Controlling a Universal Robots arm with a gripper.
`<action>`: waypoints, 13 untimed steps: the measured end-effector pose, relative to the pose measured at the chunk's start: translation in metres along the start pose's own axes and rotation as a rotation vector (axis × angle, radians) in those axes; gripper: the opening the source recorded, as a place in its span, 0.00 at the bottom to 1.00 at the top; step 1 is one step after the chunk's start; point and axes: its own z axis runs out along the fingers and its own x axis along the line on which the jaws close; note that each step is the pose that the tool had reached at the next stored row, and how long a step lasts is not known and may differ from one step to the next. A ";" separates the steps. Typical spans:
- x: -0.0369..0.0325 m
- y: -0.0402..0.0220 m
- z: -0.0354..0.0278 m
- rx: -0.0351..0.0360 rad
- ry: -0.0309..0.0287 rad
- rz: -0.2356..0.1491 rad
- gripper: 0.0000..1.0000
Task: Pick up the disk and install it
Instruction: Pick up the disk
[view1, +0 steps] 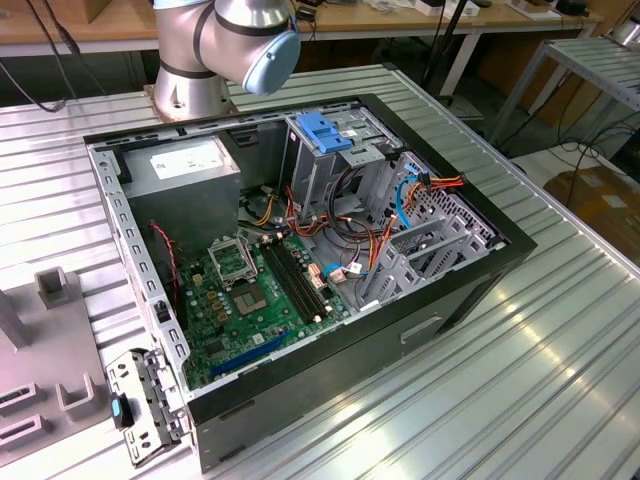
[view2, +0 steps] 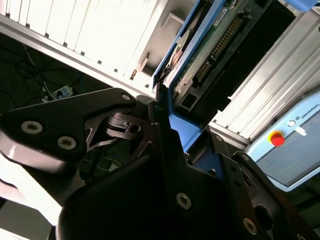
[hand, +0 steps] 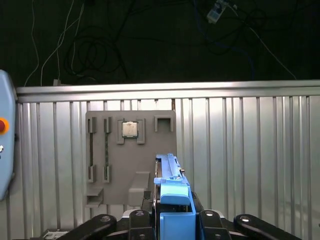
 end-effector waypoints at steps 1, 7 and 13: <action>0.0000 -0.0018 0.0000 -0.0002 0.0000 0.000 0.37; -0.0004 -0.0144 0.0000 -0.0014 0.0001 0.000 0.37; -0.0007 -0.0243 0.0001 -0.0023 0.0001 0.000 0.37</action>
